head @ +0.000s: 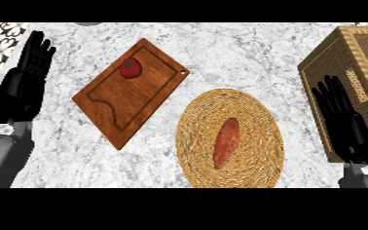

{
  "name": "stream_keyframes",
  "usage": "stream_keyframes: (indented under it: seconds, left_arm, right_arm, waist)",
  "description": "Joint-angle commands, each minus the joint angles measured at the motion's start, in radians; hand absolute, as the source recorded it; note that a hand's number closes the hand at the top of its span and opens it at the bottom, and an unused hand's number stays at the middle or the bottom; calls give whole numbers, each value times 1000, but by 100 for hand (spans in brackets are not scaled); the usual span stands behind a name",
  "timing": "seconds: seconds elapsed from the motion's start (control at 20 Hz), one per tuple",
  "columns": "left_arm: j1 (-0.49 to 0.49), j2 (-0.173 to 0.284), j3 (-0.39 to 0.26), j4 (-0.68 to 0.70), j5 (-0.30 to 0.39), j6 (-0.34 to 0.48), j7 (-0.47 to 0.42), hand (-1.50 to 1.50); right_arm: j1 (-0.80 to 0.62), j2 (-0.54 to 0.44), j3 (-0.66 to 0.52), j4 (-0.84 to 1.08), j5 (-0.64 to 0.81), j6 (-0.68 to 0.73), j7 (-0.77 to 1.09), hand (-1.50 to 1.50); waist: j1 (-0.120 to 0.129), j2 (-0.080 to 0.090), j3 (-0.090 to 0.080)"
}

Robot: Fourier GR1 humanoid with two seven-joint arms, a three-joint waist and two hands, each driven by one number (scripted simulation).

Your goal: Pick the sweet potato from the placemat and place it in the basket

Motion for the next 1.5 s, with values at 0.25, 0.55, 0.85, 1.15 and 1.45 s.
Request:
stream_keyframes:
  seconds: [0.25,0.55,0.85,1.15,1.45]
  left_arm:
    - [31,2,-157,-117,-124,-85,65,0]
    - [52,-42,-206,-78,-108,-142,48,0]
    - [53,-14,-174,-119,-100,-131,86,0]
    - [100,-8,-171,-113,-104,-126,80,0]
    - [116,-5,-165,-127,-103,-129,71,0]
  right_arm:
    - [5,51,105,-206,207,-260,137,150]
    - [-113,306,484,-154,622,-482,40,-150]
    - [-122,293,531,-125,996,-714,406,-150]
    - [-179,132,468,-185,1273,-549,762,-150]
    - [-224,82,547,-308,1221,-94,1077,-150]
  waist:
    - [-17,-37,-15]
    - [10,-31,-17]
    - [-17,-45,-21]
    - [-48,-60,-28]
    - [-31,-58,-25]
